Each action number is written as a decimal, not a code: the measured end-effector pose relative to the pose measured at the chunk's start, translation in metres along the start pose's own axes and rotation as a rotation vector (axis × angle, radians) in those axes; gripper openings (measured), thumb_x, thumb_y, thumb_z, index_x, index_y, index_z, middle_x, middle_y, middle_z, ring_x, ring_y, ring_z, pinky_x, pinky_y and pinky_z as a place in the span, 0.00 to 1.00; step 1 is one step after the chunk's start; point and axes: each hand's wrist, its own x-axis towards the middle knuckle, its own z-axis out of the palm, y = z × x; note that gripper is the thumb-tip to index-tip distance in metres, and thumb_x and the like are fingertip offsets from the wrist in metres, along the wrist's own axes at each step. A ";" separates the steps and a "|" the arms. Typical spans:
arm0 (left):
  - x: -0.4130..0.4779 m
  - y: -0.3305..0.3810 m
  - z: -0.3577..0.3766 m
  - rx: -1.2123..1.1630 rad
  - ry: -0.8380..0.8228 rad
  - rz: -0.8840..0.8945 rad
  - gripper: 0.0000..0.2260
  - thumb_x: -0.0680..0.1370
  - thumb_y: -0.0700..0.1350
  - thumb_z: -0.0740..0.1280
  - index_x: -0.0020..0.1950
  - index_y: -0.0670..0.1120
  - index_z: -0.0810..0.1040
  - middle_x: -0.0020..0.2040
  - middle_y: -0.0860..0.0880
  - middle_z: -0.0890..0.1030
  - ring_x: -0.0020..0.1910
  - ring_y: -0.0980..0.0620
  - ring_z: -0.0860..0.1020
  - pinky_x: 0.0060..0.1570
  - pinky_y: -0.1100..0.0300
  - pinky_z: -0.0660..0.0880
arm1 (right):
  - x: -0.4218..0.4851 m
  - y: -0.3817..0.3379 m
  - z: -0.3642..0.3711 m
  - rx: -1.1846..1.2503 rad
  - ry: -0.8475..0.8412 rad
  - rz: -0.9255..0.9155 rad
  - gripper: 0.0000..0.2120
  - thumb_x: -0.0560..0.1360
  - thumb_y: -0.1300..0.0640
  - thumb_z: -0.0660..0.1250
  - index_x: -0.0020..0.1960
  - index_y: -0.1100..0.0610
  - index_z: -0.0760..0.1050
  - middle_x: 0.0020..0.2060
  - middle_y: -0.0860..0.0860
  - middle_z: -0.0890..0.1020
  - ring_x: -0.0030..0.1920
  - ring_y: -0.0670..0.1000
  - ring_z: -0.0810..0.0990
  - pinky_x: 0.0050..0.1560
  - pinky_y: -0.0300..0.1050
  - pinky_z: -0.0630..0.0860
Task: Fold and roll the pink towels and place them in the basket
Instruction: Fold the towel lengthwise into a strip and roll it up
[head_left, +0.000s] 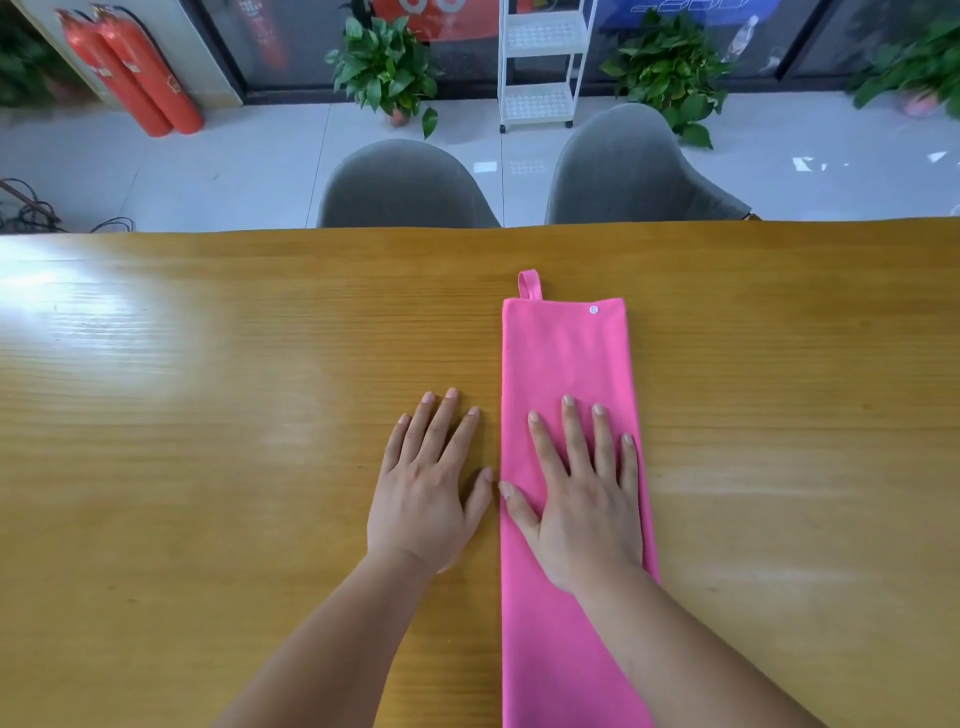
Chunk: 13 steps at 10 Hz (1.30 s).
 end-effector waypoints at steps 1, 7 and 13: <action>0.001 0.001 0.001 0.001 -0.001 -0.003 0.29 0.86 0.62 0.57 0.85 0.52 0.62 0.86 0.51 0.54 0.86 0.50 0.46 0.82 0.43 0.54 | 0.024 0.002 -0.002 0.003 0.022 0.003 0.39 0.81 0.26 0.41 0.86 0.43 0.41 0.85 0.52 0.40 0.84 0.60 0.37 0.82 0.67 0.47; 0.000 -0.001 0.000 -0.002 -0.022 -0.008 0.30 0.86 0.64 0.55 0.85 0.53 0.60 0.87 0.52 0.52 0.86 0.50 0.45 0.82 0.44 0.53 | -0.005 0.005 0.004 -0.010 0.007 -0.041 0.40 0.81 0.26 0.44 0.86 0.43 0.41 0.85 0.53 0.41 0.84 0.59 0.37 0.82 0.66 0.49; 0.000 -0.003 0.000 0.002 -0.015 -0.005 0.30 0.86 0.64 0.54 0.85 0.54 0.59 0.87 0.53 0.52 0.86 0.51 0.44 0.83 0.45 0.53 | -0.013 0.006 0.003 -0.013 -0.017 -0.068 0.37 0.82 0.27 0.42 0.85 0.42 0.39 0.85 0.51 0.39 0.84 0.58 0.36 0.83 0.65 0.48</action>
